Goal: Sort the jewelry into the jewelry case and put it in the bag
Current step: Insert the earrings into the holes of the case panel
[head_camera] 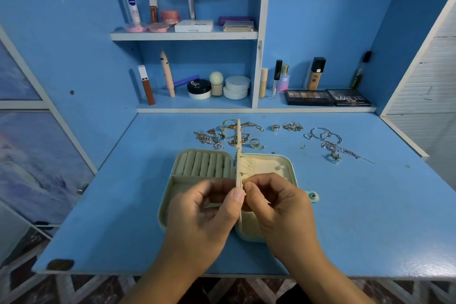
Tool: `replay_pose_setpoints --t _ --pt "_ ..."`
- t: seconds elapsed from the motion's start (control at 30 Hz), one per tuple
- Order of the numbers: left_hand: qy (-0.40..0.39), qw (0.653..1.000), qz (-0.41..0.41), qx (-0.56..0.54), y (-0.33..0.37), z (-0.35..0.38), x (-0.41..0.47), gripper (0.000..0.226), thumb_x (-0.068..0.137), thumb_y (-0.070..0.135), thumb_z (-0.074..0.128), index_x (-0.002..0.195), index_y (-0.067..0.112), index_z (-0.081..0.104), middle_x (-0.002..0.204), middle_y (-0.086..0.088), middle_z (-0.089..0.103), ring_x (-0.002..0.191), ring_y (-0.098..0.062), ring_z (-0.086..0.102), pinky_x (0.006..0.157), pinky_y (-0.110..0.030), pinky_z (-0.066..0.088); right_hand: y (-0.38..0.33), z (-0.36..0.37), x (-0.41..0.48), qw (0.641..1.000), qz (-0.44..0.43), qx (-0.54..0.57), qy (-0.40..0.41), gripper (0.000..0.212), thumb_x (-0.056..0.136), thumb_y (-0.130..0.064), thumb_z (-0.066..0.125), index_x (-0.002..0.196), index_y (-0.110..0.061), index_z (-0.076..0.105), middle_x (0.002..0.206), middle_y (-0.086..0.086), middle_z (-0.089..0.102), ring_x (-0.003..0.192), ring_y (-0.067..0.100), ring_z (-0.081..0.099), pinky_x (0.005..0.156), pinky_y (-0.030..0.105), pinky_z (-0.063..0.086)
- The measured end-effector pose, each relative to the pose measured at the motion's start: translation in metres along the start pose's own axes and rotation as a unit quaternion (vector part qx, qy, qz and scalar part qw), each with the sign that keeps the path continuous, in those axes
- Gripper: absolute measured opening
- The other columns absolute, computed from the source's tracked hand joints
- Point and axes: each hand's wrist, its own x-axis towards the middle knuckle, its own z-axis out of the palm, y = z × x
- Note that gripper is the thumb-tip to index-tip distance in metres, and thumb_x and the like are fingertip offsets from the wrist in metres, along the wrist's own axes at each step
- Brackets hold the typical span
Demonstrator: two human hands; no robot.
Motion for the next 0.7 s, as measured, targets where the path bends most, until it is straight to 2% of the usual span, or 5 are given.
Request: replay_pose_setpoints --t 0.2,0.37,0.5,0.57,0.7 --pt "-0.004 1.000 0.001 0.012 0.000 -0.001 0.001 0.032 0.073 0.047 0.063 0.086 0.019 0.071 0.081 0.004 0.075 0.073 -0.007 0.071 0.061 -0.014 0.052 0.000 -0.003 0.002 0.999 -0.017 -0.033 -0.017 0.012 0.081 -0.015 0.072 0.074 -0.025 0.072 0.068 -0.007 0.070 0.066 0.014 0.068 0.066 0.032 0.058" --pt "0.003 1.000 0.001 0.017 -0.001 -0.002 0.001 0.031 0.071 0.047 0.062 0.082 0.019 0.071 0.076 0.003 0.075 0.069 -0.005 0.070 0.060 -0.013 0.051 -0.004 -0.015 0.009 0.989 -0.053 -0.117 -0.068 0.015 0.083 -0.018 0.072 0.078 -0.032 0.072 0.071 -0.017 0.068 0.070 0.004 0.065 0.061 0.011 0.047" --pt "-0.007 1.000 -0.005 0.021 -0.001 -0.003 0.001 0.034 0.071 0.048 0.062 0.084 0.018 0.072 0.081 0.004 0.076 0.075 -0.007 0.071 0.062 -0.015 0.053 -0.010 -0.024 0.021 0.953 -0.168 -0.228 -0.105 0.007 0.084 -0.022 0.068 0.083 -0.027 0.074 0.077 -0.015 0.065 0.072 0.006 0.063 0.064 0.020 0.051" --pt "-0.007 1.000 -0.011 0.016 -0.001 -0.003 0.001 0.036 0.070 0.049 0.062 0.085 0.018 0.072 0.082 0.005 0.076 0.075 -0.007 0.071 0.063 -0.015 0.053 -0.011 -0.025 0.024 0.945 -0.189 -0.244 -0.108 0.008 0.083 -0.023 0.066 0.083 -0.025 0.074 0.077 -0.014 0.064 0.072 0.006 0.062 0.064 0.021 0.052" --pt "-0.007 1.000 -0.010 0.004 -0.001 -0.002 0.001 0.034 0.070 0.048 0.063 0.084 0.018 0.072 0.080 0.003 0.076 0.074 -0.008 0.072 0.062 -0.015 0.053 -0.008 -0.024 0.020 0.973 -0.114 -0.176 -0.100 0.009 0.081 -0.017 0.073 0.083 -0.026 0.073 0.075 -0.015 0.065 0.075 0.004 0.064 0.064 0.014 0.051"
